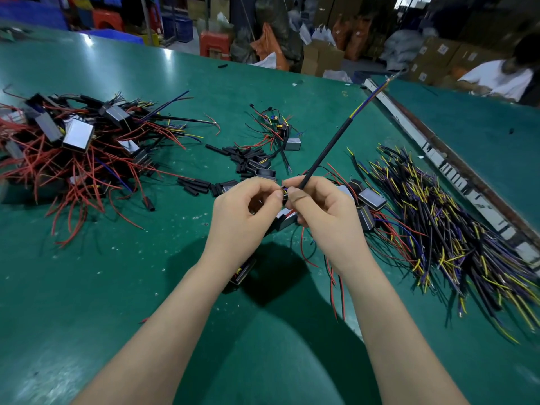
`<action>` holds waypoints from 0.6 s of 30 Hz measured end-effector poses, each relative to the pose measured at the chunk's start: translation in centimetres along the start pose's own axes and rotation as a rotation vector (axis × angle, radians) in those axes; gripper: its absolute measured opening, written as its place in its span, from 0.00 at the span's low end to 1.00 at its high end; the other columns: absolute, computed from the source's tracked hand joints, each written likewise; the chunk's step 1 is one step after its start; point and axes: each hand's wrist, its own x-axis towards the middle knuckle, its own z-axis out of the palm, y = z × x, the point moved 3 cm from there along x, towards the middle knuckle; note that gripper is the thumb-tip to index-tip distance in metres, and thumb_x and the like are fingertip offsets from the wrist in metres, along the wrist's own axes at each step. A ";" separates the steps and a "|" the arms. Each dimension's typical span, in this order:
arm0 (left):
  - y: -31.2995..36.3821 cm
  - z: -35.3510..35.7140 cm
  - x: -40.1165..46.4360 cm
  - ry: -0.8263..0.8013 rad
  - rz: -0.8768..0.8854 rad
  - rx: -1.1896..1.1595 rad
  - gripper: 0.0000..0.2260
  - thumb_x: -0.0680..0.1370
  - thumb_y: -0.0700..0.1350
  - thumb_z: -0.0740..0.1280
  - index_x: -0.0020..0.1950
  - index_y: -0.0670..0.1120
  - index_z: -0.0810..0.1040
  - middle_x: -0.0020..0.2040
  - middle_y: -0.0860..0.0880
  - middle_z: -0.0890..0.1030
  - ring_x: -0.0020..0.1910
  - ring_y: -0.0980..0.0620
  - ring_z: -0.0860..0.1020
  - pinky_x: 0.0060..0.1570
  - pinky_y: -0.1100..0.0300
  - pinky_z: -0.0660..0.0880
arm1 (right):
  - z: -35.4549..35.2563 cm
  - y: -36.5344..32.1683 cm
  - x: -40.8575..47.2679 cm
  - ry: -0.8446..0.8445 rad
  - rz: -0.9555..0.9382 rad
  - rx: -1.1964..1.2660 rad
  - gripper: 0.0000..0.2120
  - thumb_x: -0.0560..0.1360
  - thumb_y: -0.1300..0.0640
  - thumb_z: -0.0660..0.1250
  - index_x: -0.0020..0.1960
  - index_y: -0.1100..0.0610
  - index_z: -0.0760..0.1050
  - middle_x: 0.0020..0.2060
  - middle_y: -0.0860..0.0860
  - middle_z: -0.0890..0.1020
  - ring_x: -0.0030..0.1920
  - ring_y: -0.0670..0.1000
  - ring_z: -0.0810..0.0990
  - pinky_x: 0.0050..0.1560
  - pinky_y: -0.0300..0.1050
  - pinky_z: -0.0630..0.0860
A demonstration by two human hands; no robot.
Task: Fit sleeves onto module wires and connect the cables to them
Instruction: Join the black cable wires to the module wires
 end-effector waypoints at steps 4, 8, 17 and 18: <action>0.0 0.1 0.1 -0.026 -0.074 -0.066 0.12 0.75 0.40 0.69 0.37 0.56 0.78 0.29 0.60 0.77 0.29 0.62 0.70 0.32 0.68 0.67 | 0.0 -0.1 -0.1 -0.003 -0.034 -0.017 0.06 0.73 0.58 0.65 0.45 0.49 0.79 0.31 0.41 0.79 0.31 0.41 0.71 0.35 0.32 0.68; -0.5 0.3 0.0 -0.056 -0.163 -0.134 0.10 0.74 0.42 0.68 0.35 0.54 0.79 0.27 0.57 0.74 0.28 0.59 0.67 0.30 0.64 0.65 | -0.1 0.0 -0.2 -0.008 -0.066 -0.148 0.07 0.72 0.57 0.64 0.42 0.48 0.80 0.31 0.43 0.77 0.34 0.48 0.71 0.36 0.40 0.68; -0.5 0.5 0.4 -0.133 -0.132 -0.206 0.09 0.77 0.39 0.67 0.41 0.53 0.79 0.31 0.59 0.78 0.32 0.60 0.72 0.36 0.66 0.69 | -0.3 0.2 0.3 -0.009 0.095 0.075 0.10 0.76 0.62 0.62 0.44 0.51 0.80 0.29 0.48 0.75 0.28 0.45 0.69 0.30 0.34 0.67; -0.4 0.5 0.3 -0.134 -0.111 -0.194 0.10 0.77 0.39 0.67 0.41 0.54 0.79 0.32 0.59 0.78 0.33 0.60 0.72 0.37 0.65 0.70 | -0.2 0.4 0.3 -0.006 0.145 0.106 0.10 0.78 0.62 0.61 0.45 0.52 0.79 0.29 0.48 0.74 0.28 0.46 0.69 0.30 0.35 0.67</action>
